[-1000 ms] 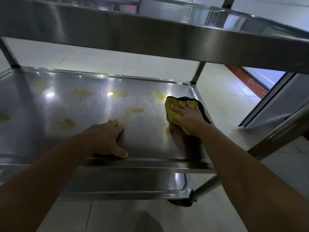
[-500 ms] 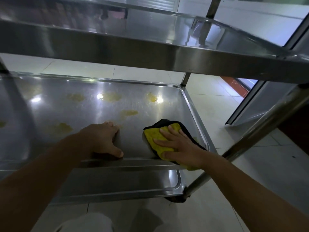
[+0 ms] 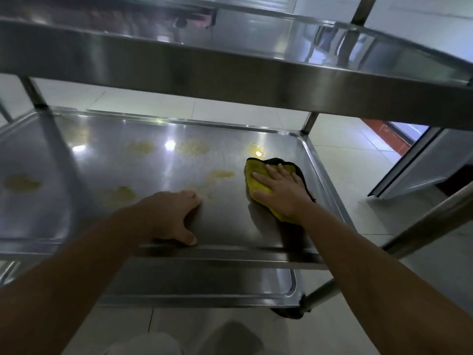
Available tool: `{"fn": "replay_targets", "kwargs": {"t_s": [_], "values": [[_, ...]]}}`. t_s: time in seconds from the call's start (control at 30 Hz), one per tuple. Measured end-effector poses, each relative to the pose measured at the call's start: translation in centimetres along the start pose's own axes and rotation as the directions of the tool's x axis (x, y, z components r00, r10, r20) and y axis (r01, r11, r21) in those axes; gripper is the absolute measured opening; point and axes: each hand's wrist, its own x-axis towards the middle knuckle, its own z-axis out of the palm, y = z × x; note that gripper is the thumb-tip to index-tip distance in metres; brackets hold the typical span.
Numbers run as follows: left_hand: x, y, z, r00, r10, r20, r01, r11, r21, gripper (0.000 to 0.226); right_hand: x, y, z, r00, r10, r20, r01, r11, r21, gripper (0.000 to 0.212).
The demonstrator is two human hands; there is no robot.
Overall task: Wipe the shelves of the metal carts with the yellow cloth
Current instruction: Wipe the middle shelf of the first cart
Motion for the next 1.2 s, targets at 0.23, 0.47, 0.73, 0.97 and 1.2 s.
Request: {"fn": "replay_targets", "kwargs": {"t_s": [0.23,0.47,0.73,0.97,1.2], "values": [[-3.4,-1.1,2.7,0.93,-0.172,-0.326,0.181,0.984,-0.003,0.094,1.6,-1.0,-0.2,1.0,-0.007,-0.011,0.007,1.0,-0.003,0.059],[-9.7,-6.6,3.4,0.87,-0.43,-0.24,0.441,0.897,-0.007,0.105,1.0,-0.8,-0.2,0.999,-0.031,-0.022,0.031,1.0,-0.002,0.06],[-10.3,-8.1,4.4,0.879,-0.406,-0.251,0.429,0.902,0.043,0.079,0.9,-2.7,-0.1,0.998,0.067,-0.015,-0.066,0.998,0.01,0.059],[-10.4,-12.5,4.6,0.929,-0.148,-0.339,0.229,0.95,0.213,0.071,2.4,-9.4,0.8,0.995,0.095,-0.011,-0.095,0.995,0.003,0.062],[-9.5,-18.2,6.0,0.782,0.218,-0.583,-0.003,0.938,0.347,0.057,5.4,-17.7,1.8,0.996,0.087,-0.014,-0.086,0.996,0.022,0.061]]}}
